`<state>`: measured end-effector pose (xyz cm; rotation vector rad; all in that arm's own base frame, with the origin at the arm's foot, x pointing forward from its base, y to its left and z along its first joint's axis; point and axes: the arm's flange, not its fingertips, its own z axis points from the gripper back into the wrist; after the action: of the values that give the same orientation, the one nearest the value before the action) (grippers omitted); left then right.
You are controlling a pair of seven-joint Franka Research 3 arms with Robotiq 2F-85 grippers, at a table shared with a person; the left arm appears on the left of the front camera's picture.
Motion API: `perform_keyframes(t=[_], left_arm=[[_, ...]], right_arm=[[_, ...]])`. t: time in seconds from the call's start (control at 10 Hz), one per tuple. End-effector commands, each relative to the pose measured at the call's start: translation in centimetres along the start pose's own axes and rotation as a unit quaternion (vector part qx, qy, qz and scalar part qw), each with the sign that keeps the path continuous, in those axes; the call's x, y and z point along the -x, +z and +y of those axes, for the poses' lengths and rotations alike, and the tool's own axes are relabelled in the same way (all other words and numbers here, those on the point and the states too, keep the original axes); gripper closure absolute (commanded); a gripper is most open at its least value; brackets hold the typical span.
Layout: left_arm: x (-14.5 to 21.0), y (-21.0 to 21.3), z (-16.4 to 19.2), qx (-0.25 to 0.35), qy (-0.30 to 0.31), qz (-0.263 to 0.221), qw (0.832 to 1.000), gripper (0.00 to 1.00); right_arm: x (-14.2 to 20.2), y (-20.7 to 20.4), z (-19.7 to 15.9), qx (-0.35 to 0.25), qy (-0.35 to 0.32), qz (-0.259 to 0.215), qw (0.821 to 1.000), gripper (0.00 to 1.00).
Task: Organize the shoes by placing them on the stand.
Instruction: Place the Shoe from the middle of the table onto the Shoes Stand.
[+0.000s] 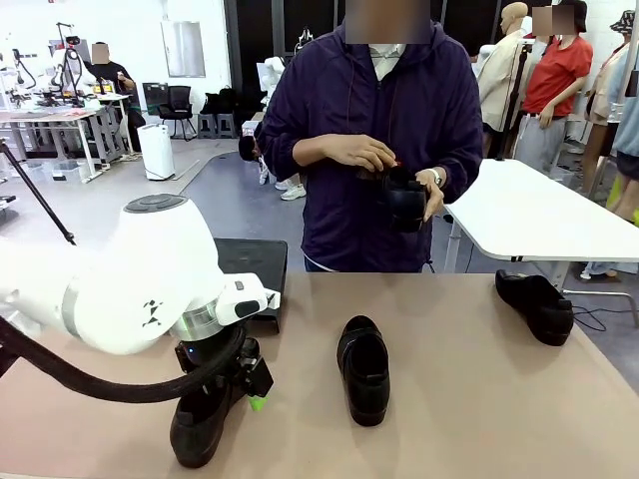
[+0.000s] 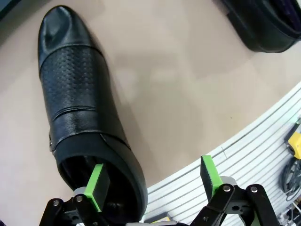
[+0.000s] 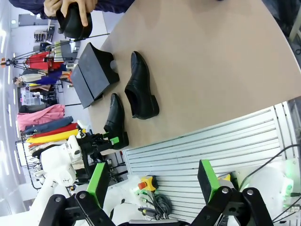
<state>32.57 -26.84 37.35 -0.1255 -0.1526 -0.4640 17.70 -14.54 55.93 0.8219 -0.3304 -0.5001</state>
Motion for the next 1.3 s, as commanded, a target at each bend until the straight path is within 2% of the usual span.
perform_keyframes(t=[0.0, 0.4, 0.5, 0.6, 1.2], left_arm=[[-0.4, -0.9, -0.1, -0.024, 0.022, 0.014, 0.999, 0.00], [-0.2, -2.2, 0.2, -0.017, 0.023, 0.035, 0.999, 0.00], [-0.3, -2.4, 0.3, -0.024, 0.027, 0.042, 0.998, 0.58], [-0.3, -2.5, 0.3, -0.023, 0.024, 0.045, 0.998, 1.00], [-0.4, -3.4, 0.2, -0.031, 0.031, 0.055, 0.998, 1.00]], right_arm=[[-0.1, 0.2, 0.3, -0.014, 0.003, 0.000, 1.000, 0.00], [-0.1, 0.2, 0.3, -0.014, 0.003, 0.000, 1.000, 0.00], [-0.1, 0.2, 0.3, -0.014, 0.003, 0.000, 1.000, 0.00], [-0.1, 0.2, 0.3, -0.014, 0.003, 0.000, 1.000, 0.00], [-0.1, 0.2, 0.3, -0.014, 0.003, 0.000, 1.000, 0.00]])
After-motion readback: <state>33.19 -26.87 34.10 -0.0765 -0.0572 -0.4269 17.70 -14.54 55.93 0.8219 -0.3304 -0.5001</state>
